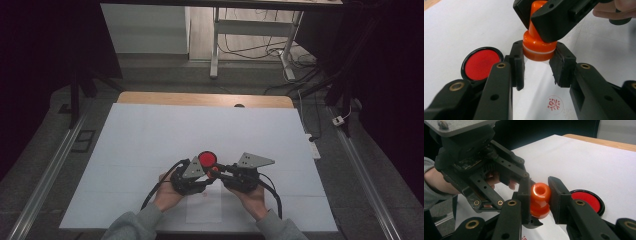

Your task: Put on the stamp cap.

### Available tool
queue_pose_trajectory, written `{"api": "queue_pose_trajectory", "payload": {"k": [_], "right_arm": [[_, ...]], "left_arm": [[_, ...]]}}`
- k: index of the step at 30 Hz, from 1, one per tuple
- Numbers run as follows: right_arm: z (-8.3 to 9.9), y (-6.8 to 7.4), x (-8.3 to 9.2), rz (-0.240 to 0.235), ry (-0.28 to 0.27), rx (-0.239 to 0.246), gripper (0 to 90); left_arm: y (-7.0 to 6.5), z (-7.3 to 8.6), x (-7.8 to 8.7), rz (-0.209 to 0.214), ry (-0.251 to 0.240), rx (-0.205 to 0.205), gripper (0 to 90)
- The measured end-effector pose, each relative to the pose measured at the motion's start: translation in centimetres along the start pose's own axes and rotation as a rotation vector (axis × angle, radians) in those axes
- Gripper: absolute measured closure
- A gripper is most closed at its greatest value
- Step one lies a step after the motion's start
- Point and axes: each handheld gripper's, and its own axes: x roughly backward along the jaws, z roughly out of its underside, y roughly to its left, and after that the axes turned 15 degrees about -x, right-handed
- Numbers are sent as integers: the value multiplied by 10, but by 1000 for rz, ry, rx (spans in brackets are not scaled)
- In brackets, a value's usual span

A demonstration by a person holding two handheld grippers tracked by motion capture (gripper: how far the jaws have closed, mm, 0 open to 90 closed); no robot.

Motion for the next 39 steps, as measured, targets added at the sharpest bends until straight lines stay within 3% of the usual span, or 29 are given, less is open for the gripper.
{"api": "queue_pose_trajectory", "payload": {"k": [17, 24, 27, 30, 39], "right_arm": [[8, -4, -4, 3, 12, -18, 725], [10, -3, -4, 1, -5, -11, 728], [12, -1, -5, 4, -15, 2, 728], [16, -2, -7, 14, -11, 4, 728], [13, -2, -6, 20, -10, 13, 725]], "left_arm": [[-2, 3, -6, 13, 39, 12, 652], [-2, 2, -4, 20, 33, 17, 652], [-1, 3, -3, 30, 53, 4, 651], [-1, 4, -6, 40, 63, 16, 651], [1, 6, -6, 39, 18, 43, 646]]}}
